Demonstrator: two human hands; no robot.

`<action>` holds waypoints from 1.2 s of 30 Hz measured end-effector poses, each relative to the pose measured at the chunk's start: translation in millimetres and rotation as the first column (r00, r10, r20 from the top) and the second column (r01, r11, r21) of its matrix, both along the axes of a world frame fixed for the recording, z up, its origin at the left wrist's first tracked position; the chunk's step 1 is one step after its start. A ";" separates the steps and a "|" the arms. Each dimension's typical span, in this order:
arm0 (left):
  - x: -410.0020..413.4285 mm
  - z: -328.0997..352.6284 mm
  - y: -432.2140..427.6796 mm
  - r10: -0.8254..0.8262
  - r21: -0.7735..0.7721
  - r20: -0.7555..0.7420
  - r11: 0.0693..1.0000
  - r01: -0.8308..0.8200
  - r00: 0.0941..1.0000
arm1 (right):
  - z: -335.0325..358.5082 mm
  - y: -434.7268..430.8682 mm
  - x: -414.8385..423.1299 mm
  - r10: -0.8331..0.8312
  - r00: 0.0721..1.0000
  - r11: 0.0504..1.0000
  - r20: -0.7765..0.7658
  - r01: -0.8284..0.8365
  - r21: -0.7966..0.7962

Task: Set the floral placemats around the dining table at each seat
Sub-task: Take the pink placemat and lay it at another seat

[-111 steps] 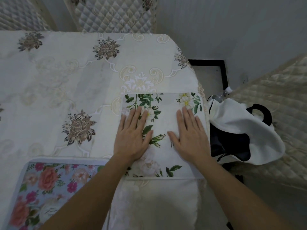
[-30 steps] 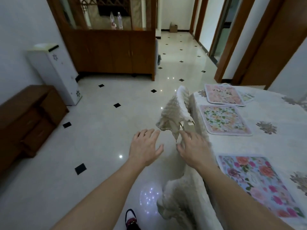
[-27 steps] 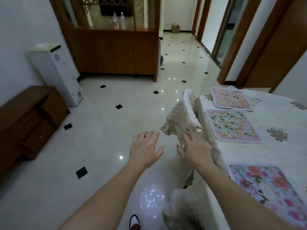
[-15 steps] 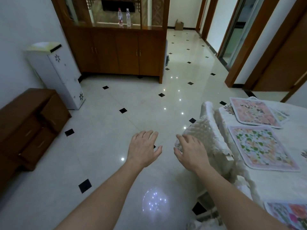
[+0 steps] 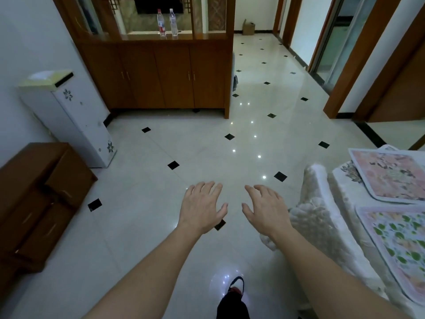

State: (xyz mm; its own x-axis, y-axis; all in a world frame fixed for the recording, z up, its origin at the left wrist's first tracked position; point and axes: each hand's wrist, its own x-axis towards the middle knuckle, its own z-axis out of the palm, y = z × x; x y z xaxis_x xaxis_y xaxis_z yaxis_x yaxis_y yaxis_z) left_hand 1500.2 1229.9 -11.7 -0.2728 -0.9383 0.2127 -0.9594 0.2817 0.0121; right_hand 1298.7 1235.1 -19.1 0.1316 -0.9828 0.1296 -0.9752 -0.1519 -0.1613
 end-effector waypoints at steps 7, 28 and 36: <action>-12.9 6.1 -159.2 -0.041 0.057 0.094 0.998 0.035 0.995 | 0.4 -152.4 -15.6 -0.050 0.998 0.998 0.049 0.048 0.045; -114.2 -8.8 -544.2 -0.312 0.072 0.006 0.948 0.310 0.950 | -7.3 -474.5 -109.2 -0.352 0.935 0.920 -0.035 0.353 0.169; -172.7 5.1 -697.2 -0.533 0.068 0.000 0.844 0.532 0.846 | 24.2 -572.1 -140.3 -0.567 0.824 0.812 -0.022 0.563 0.155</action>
State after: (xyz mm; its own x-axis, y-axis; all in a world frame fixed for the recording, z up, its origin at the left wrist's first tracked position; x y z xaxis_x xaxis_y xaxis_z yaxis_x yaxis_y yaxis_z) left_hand 1327.6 532.7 -6.6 -0.7376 -0.6588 0.1481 -0.6624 0.7485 0.0309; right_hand 1158.4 663.0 5.1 -0.4538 -0.8907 -0.0276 -0.8773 0.4520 -0.1611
